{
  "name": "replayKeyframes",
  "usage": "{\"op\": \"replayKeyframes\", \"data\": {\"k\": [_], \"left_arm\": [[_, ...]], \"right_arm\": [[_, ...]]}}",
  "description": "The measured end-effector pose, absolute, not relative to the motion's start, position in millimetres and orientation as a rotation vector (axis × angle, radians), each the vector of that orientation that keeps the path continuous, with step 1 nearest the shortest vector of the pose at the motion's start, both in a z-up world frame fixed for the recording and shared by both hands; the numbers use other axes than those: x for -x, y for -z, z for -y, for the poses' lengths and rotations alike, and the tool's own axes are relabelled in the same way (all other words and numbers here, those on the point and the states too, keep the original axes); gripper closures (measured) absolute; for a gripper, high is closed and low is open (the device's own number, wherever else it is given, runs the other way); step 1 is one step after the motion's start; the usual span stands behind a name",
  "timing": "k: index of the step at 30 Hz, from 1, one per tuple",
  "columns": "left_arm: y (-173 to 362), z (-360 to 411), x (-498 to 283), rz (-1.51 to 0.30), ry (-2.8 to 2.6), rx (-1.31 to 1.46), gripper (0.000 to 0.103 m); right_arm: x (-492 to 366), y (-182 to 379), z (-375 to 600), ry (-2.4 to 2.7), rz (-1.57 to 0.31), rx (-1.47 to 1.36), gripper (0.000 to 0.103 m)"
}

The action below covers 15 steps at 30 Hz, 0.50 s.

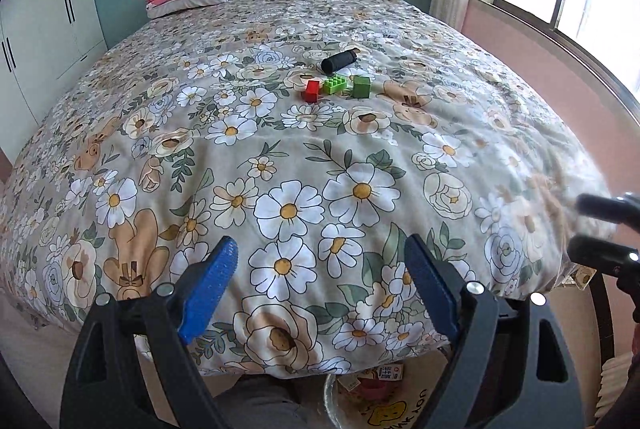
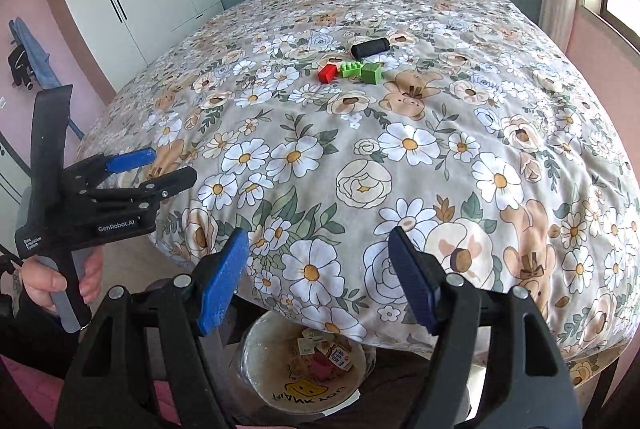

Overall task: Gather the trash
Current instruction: 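Move both open tools back toward the toy blocks on the bed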

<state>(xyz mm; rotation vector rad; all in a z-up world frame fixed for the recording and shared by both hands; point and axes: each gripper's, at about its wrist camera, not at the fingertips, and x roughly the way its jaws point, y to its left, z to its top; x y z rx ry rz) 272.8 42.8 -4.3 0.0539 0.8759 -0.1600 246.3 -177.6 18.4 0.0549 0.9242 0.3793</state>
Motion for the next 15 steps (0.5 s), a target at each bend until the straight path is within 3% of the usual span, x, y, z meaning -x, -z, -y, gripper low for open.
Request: {"op": "replayKeyframes", "data": {"k": [15], "left_arm": [[23.2, -41.6, -411.2, -0.865, 0.163, -0.021, 0.016]], "right_arm": [[-388.1, -13.5, 170.4, -0.302, -0.913, -0.169, 0.031]]}}
